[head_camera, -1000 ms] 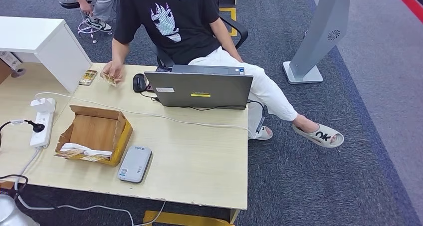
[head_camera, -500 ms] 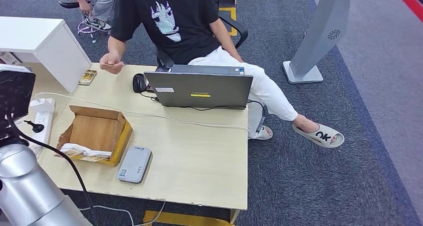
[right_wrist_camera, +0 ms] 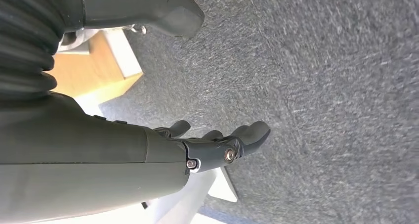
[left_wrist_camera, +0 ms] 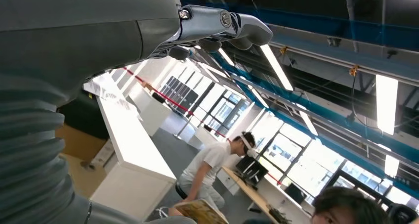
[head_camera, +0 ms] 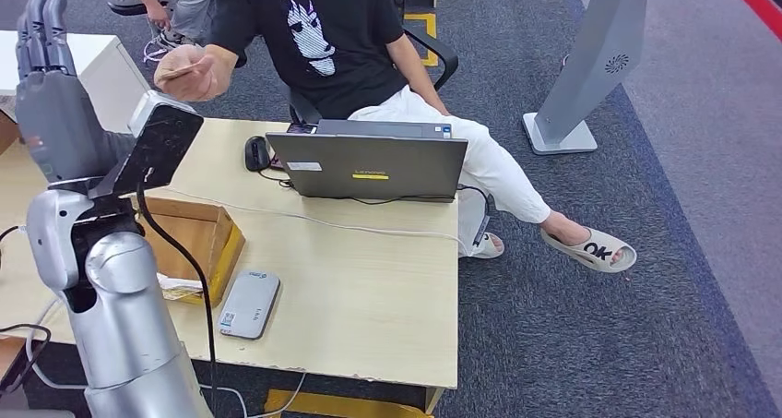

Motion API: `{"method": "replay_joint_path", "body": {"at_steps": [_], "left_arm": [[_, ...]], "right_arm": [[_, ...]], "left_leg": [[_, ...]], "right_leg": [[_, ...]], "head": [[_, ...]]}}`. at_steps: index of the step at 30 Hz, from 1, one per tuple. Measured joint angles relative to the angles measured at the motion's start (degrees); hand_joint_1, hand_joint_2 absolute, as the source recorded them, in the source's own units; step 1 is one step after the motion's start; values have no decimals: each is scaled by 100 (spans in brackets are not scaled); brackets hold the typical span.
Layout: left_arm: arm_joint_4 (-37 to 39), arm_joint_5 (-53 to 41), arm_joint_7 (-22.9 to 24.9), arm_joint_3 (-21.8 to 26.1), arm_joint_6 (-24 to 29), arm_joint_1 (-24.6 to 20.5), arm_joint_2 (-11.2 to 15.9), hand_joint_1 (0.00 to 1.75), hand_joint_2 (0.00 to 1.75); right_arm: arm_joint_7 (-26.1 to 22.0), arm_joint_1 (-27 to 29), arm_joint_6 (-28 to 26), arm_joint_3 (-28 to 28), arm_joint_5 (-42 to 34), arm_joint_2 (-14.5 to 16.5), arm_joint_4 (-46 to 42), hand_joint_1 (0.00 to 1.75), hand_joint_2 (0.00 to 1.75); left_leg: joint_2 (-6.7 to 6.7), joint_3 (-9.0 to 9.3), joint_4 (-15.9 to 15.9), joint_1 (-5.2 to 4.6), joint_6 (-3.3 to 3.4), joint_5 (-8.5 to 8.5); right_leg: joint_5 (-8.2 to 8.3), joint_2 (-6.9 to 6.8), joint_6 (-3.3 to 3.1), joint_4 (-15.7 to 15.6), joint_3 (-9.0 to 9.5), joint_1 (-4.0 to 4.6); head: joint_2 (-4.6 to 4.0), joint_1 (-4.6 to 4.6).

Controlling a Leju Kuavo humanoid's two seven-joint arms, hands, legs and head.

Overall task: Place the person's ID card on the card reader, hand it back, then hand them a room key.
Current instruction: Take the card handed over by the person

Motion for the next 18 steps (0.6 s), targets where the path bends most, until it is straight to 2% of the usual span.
{"method": "replay_joint_path", "body": {"at_steps": [5,13,14,15,18], "left_arm": [[171,-50,85,-178,49,57,-99,0,175],[290,-158,70,-350,94,161,-122,0,175],[296,-161,59,-369,96,188,-120,4,175],[301,-145,44,-385,94,219,-117,31,175],[318,-42,12,-420,82,310,-110,158,175]], "right_arm": [[-287,-6,220,4,207,0,22,0,175],[-477,-10,335,-15,418,0,96,0,175],[-502,-10,356,-18,461,0,105,0,175],[-513,-9,373,-20,484,0,111,0,175],[-508,-7,428,-23,487,0,116,0,175]], "left_leg": [[-1,0,0,0,0,0],[-1,-2,-1,0,0,0],[-1,-2,-1,0,0,0],[-1,-2,-1,0,0,0],[-1,-2,-1,0,0,0]], "right_leg": [[0,0,0,0,0,0],[0,0,0,0,0,0],[0,0,0,0,0,0],[0,0,0,0,0,0],[0,0,0,0,0,0]], "head": [[0,-1],[0,0],[0,0],[0,0],[0,0]]}}
